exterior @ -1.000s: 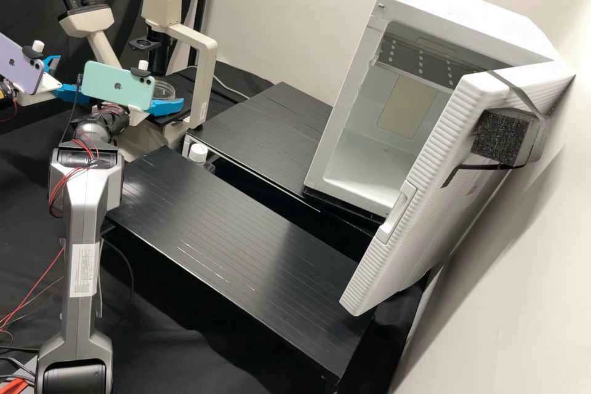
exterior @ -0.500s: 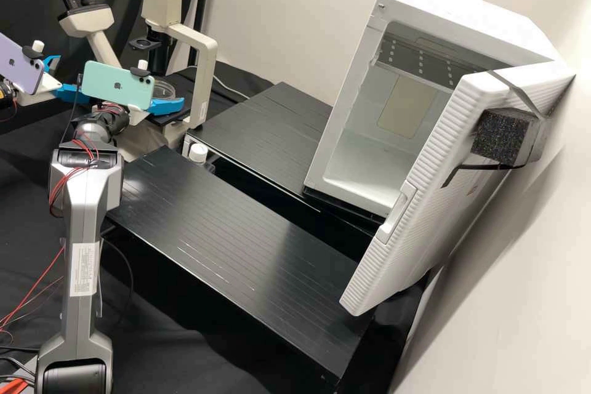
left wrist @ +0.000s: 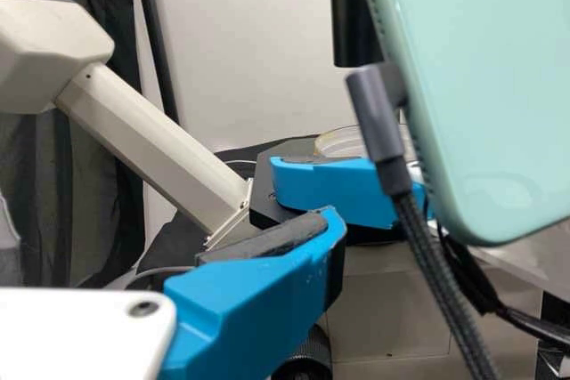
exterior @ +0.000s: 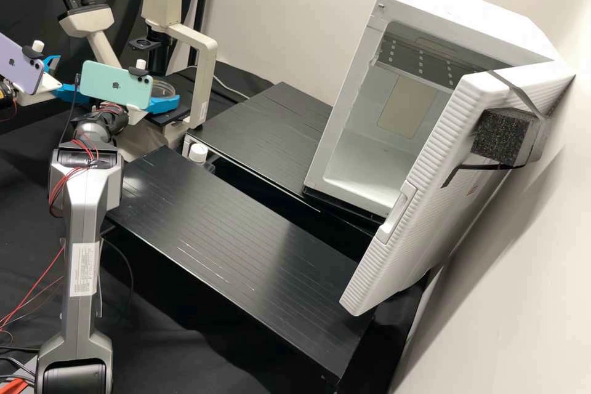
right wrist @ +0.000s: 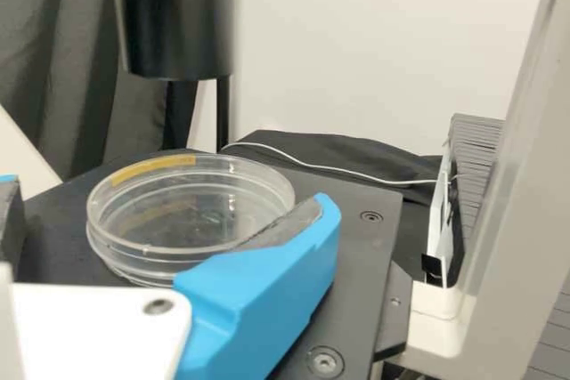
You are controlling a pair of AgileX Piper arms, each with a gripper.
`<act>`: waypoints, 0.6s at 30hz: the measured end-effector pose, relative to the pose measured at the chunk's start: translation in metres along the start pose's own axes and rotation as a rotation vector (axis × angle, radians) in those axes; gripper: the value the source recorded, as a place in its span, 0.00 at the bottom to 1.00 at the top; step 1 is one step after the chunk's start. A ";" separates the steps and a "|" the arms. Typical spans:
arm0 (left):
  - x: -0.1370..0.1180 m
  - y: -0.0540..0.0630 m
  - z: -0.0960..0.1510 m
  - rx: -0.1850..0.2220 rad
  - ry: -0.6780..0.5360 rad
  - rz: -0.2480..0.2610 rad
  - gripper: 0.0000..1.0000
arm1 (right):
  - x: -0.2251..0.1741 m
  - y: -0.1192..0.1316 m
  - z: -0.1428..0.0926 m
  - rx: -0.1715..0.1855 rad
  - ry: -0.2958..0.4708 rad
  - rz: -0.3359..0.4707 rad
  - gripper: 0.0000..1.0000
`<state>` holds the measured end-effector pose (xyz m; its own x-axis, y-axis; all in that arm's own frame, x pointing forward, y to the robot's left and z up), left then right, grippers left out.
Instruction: Move the petri dish to the bench.
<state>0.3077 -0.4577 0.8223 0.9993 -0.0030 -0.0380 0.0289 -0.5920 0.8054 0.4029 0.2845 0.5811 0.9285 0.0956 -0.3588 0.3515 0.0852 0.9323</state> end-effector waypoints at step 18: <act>0.000 0.000 0.000 0.000 0.000 0.000 1.00 | 0.000 0.001 -0.002 -0.002 0.008 -0.003 0.00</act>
<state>0.3077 -0.4577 0.8223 0.9993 -0.0030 -0.0380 0.0289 -0.5920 0.8054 0.4032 0.2869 0.5819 0.9266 0.1031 -0.3617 0.3539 0.0870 0.9312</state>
